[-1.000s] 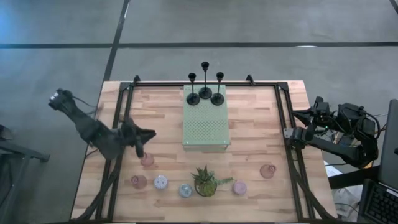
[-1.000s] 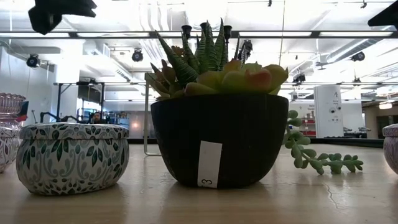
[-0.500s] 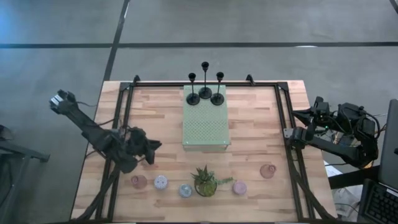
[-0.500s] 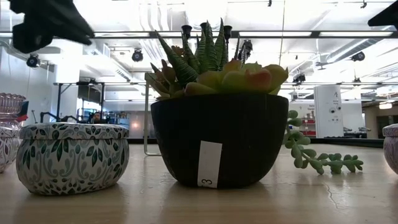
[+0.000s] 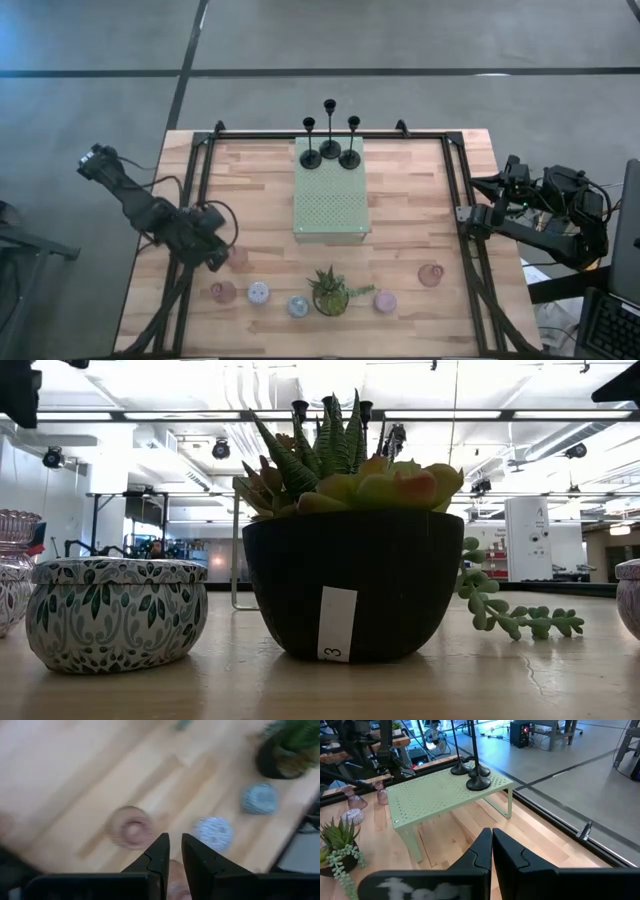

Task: Pick & Place candle stick holders
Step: Put the top pink candle holder on the shelf

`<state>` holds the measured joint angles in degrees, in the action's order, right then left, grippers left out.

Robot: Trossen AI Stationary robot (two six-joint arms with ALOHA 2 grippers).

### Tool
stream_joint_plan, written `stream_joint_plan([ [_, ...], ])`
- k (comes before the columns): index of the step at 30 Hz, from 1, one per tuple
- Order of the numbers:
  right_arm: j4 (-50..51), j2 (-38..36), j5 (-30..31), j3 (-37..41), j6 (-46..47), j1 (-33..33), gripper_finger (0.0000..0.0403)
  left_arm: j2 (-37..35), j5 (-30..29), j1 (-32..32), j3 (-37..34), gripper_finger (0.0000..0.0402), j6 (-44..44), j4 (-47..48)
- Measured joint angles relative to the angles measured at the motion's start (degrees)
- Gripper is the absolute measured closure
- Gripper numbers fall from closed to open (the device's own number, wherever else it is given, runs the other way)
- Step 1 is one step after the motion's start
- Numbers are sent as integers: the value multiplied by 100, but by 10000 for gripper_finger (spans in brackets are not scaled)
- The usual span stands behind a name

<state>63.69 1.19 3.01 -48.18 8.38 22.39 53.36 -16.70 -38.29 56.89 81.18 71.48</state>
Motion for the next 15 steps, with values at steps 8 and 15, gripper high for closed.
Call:
stream_joint_plan([
  [8,-1,0,0,0,0,2,394,346,386,400,8,349,-15,116],
  [15,-1,0,0,0,0,0,394,834,1036,657,5,348,-225,73],
])
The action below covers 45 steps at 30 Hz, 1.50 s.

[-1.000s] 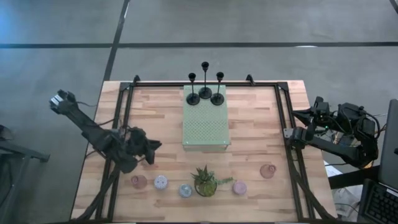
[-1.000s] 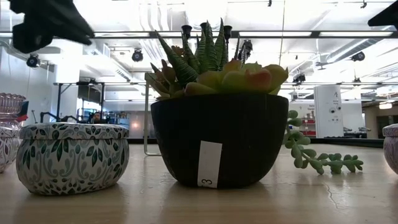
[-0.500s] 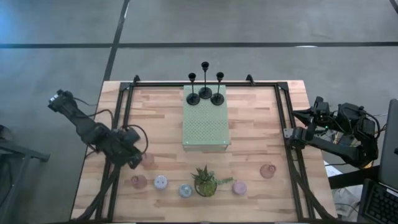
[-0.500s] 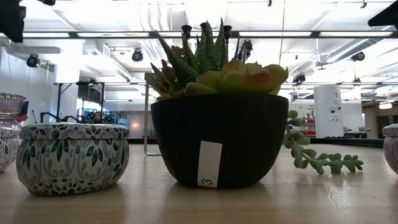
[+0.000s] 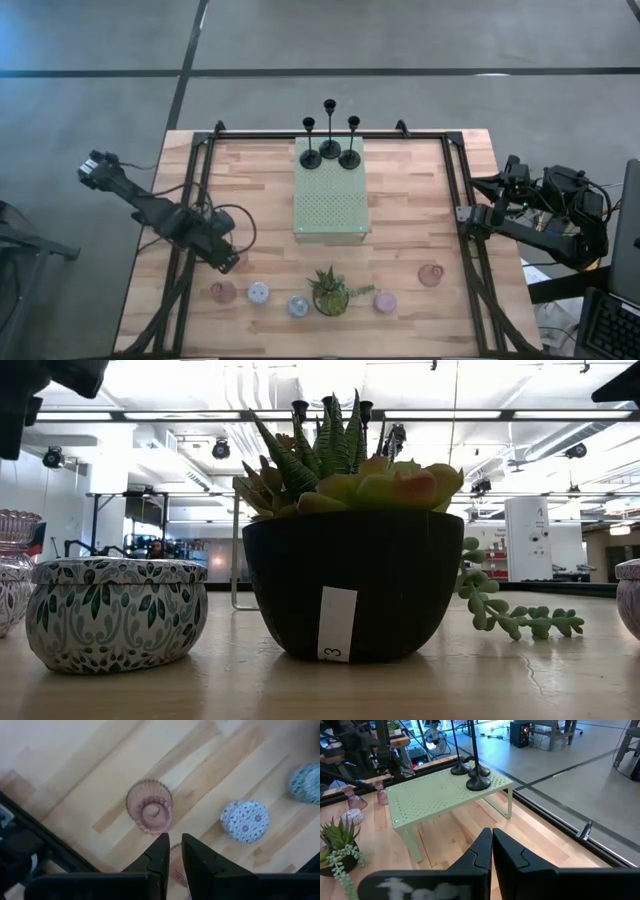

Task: Pick & Place candle stick holders
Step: Put the top pink candle holder on the shelf

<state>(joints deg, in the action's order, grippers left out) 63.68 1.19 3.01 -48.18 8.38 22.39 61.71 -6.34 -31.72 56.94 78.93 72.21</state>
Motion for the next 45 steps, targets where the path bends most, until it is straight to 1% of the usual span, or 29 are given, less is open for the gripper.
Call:
stream_joint_plan([
  [5,0,0,0,0,0,2,394,267,50,30,-1,348,-5,-197],
  [10,0,0,1,0,0,1,394,515,157,83,-3,343,-309,-224],
  [12,0,0,1,0,0,1,394,630,282,150,-3,334,-394,-218],
  [19,0,0,2,-1,0,1,394,1075,305,408,-3,296,-849,-215],
  [23,0,0,2,0,0,0,394,1316,455,555,-3,276,-1073,-198],
  [30,0,0,2,0,0,2,394,1714,698,678,-7,255,-1405,-186],
  [37,0,0,2,0,0,0,394,2055,1075,692,-176,254,-1788,-386],
  [40,1,0,2,0,0,0,394,2126,1120,692,-233,260,-1890,-465],
  [43,0,0,2,0,0,0,394,2167,1127,692,-244,288,-2062,-454],
  [45,0,0,2,-2,0,0,394,2148,1156,692,-244,326,-2145,-475],
])
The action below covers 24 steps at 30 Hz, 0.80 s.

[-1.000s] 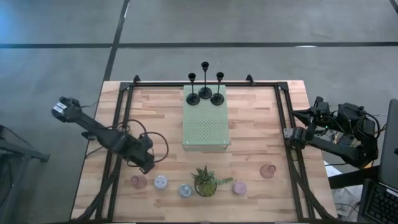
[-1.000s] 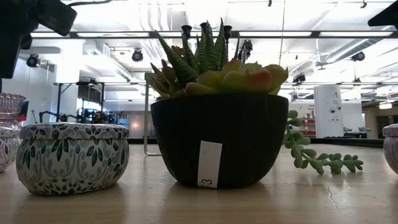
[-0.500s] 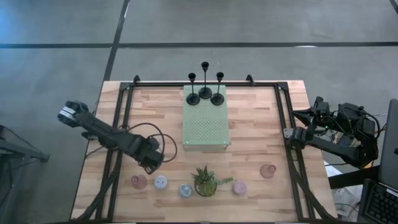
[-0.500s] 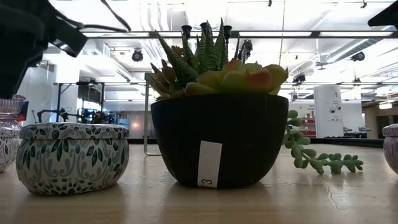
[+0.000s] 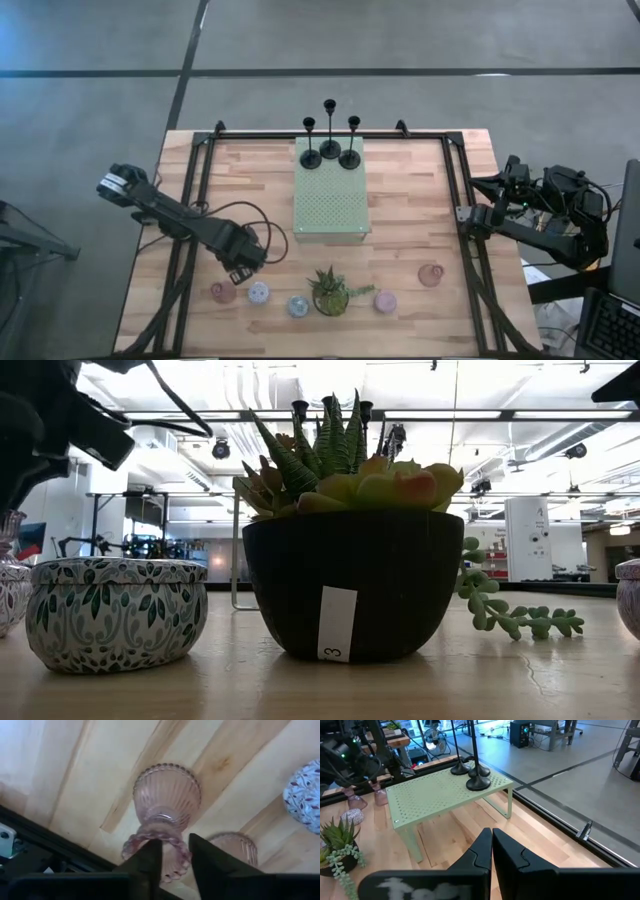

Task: Pick & Place candle stick holders
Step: Put the top pink candle holder on the shelf

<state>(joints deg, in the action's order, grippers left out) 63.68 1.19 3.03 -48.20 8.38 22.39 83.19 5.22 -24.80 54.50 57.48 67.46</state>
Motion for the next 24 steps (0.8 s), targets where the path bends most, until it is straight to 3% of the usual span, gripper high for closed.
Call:
stream_joint_plan([
  [2,0,0,0,2,0,2,394,-42,-1,0,0,365,-25,0],
  [15,2,0,0,1,0,0,394,-511,-114,144,414,370,-398,642],
  [24,0,0,0,2,0,2,394,-738,-199,572,2088,370,-999,2020],
])
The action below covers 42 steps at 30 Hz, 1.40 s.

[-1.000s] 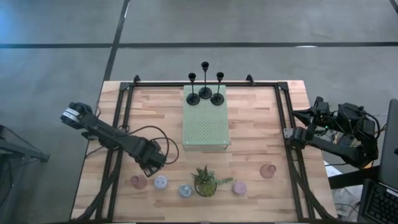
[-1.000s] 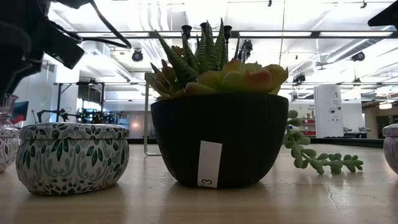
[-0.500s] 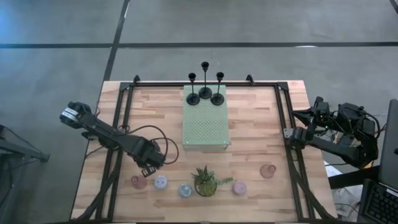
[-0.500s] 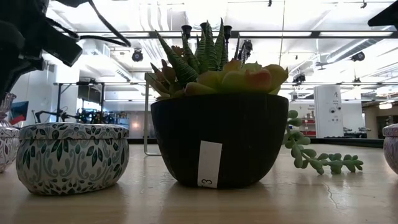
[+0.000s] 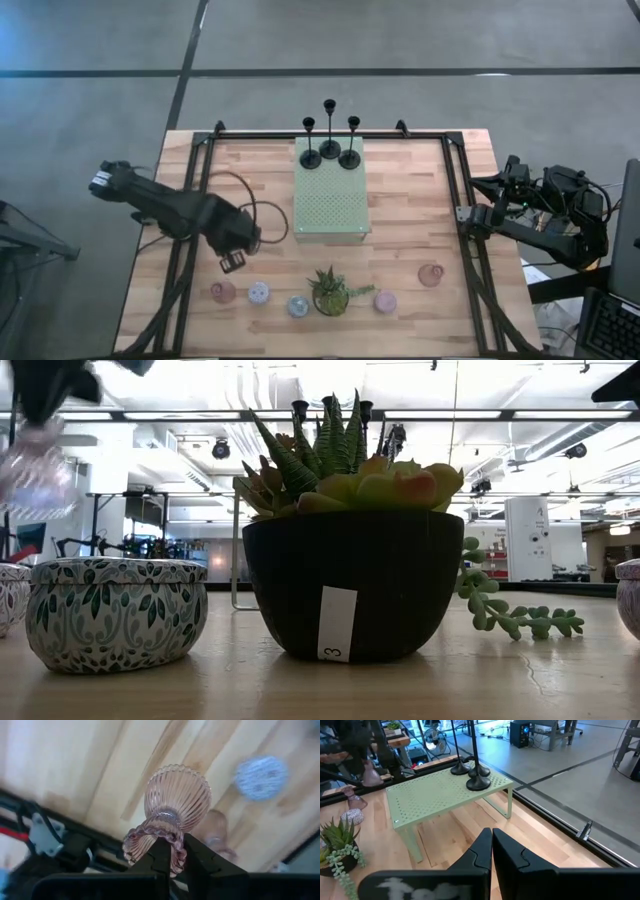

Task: Pick & Place candle stick holders
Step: Put the top pink candle holder on the shelf

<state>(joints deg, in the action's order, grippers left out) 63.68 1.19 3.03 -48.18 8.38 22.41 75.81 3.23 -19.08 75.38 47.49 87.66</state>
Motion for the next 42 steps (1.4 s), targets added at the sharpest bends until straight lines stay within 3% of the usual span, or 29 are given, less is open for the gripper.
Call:
stream_joint_plan([
  [5,0,0,0,-1,0,0,394,28,-528,608,1050,370,-824,133],
  [14,0,0,0,0,0,-2,394,502,-643,1990,2219,370,-3035,-178],
  [24,0,0,0,0,0,0,394,1674,-302,2300,3107,370,-5300,-313],
  [35,0,0,0,-1,0,-1,394,3015,-821,2320,4561,370,-6165,-320],
  [42,0,0,0,0,0,-2,394,3584,-1142,2415,5099,370,-6271,-322],
])
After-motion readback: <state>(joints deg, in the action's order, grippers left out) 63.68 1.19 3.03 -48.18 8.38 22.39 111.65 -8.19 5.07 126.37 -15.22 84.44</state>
